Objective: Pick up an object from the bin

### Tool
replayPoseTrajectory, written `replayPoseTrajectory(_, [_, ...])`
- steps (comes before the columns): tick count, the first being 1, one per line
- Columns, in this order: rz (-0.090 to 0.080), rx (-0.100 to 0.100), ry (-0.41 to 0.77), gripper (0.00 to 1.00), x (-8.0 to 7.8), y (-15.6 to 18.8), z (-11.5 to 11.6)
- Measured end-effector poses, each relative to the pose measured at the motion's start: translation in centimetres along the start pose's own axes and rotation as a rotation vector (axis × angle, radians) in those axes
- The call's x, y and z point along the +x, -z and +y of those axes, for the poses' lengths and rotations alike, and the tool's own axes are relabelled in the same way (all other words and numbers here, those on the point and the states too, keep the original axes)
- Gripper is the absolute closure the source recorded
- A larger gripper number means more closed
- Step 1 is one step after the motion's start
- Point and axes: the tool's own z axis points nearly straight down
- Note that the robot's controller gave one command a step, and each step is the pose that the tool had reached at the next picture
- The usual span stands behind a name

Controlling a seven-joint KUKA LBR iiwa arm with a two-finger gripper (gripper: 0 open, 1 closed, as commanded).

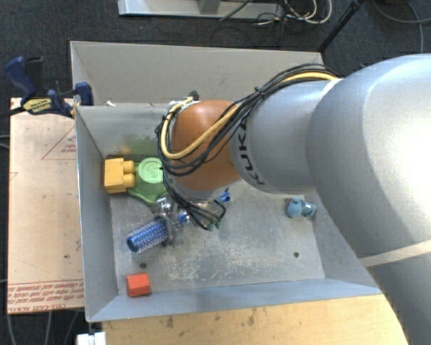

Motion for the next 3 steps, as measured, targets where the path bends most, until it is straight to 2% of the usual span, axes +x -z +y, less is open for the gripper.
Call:
replayPoseTrajectory(2, [-0.002, 0.001, -0.004, 1.0, -0.1, 3.7, 0.0])
replayPoseTrajectory(3, [-0.008, 0.002, -0.005, 1.0, -0.3, 12.3, 0.1])
